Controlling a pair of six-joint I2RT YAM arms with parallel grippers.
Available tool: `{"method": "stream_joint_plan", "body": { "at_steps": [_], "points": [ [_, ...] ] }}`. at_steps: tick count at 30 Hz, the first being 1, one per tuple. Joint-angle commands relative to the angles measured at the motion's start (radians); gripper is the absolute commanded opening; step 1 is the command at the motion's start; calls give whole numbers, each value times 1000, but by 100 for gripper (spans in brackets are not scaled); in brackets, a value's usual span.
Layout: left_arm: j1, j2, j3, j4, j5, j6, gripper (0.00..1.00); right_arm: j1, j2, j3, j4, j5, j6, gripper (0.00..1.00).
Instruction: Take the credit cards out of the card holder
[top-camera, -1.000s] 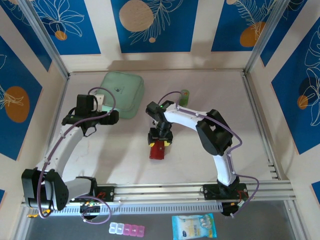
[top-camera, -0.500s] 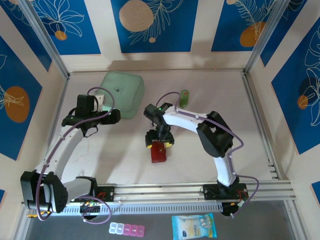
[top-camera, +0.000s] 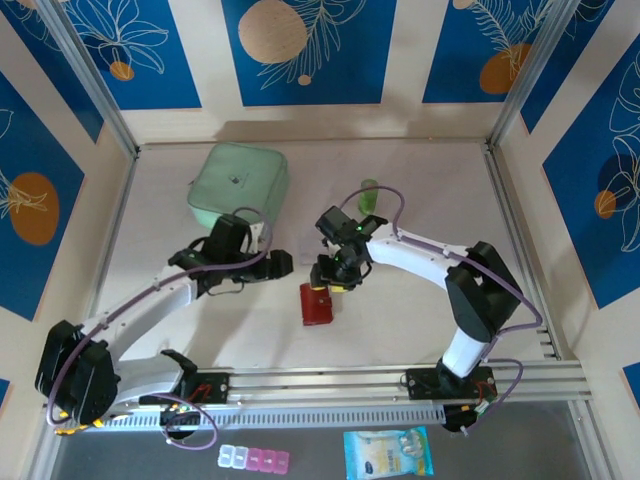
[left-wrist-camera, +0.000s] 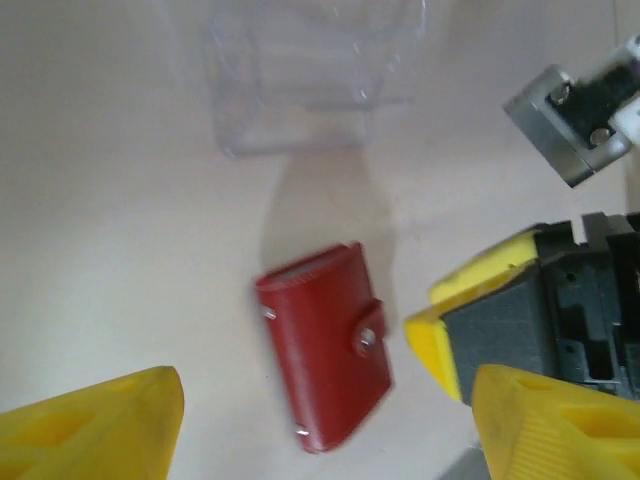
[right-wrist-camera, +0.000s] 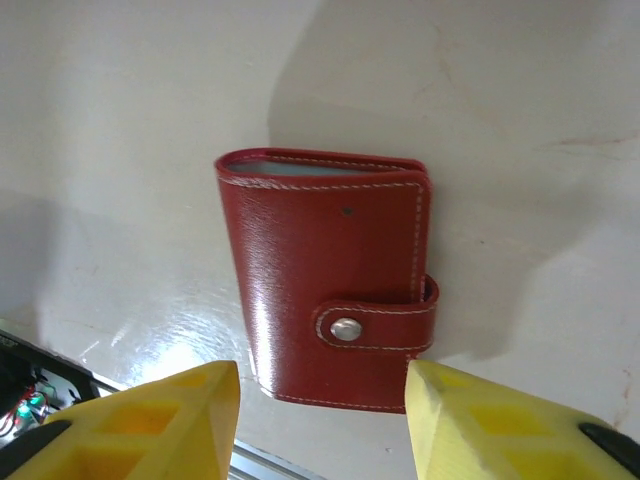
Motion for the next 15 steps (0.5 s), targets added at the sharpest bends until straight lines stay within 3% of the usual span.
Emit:
{"method": "stream_joint_plan", "body": {
  "at_steps": [1, 8, 15],
  "points": [
    [-58, 37, -63, 173, 62, -158, 70, -5, -69, -52, 69, -48, 26, 44],
    [-154, 124, -93, 254, 83, -238, 48, 0, -112, -131, 100, -47, 44, 41],
    [-170, 189, -141, 327, 137, -297, 23, 21, -112, -154, 131, -62, 82, 40]
  ]
}}
